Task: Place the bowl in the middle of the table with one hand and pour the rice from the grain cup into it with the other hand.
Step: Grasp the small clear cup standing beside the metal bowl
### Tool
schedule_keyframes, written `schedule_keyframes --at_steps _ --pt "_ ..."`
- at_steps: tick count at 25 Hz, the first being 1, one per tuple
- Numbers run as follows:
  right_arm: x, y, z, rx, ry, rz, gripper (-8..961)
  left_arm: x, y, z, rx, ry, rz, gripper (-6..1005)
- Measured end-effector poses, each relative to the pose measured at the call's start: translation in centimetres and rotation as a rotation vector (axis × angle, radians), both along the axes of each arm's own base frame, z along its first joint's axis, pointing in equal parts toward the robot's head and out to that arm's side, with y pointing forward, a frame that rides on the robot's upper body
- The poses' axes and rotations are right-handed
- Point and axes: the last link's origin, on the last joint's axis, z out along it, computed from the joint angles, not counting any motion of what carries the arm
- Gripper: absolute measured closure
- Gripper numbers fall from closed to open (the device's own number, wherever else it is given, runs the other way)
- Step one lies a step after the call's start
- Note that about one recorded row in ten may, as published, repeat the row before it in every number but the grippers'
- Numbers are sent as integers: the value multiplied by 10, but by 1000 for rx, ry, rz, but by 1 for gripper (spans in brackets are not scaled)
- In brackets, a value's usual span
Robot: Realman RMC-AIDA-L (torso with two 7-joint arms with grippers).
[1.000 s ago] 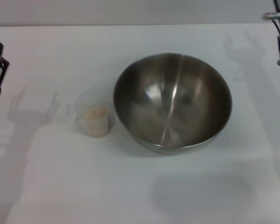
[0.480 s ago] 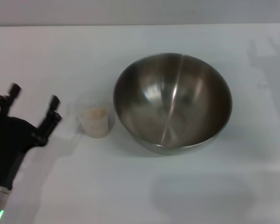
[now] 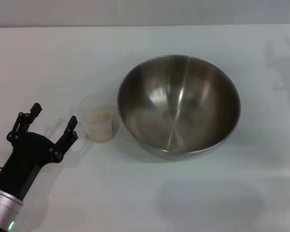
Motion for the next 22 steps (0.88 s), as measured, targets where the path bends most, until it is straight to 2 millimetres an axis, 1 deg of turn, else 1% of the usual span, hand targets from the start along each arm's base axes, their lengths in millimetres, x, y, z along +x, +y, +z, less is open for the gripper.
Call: schedule_keyframes --at_steps 10,22 --pt "2 -3 0 0 -13 7 406 -4 9 -8 -52 41 35 196" --pt "3 -8 2 12 -8 19 405 -8 24 -8 -56 70 65 199"
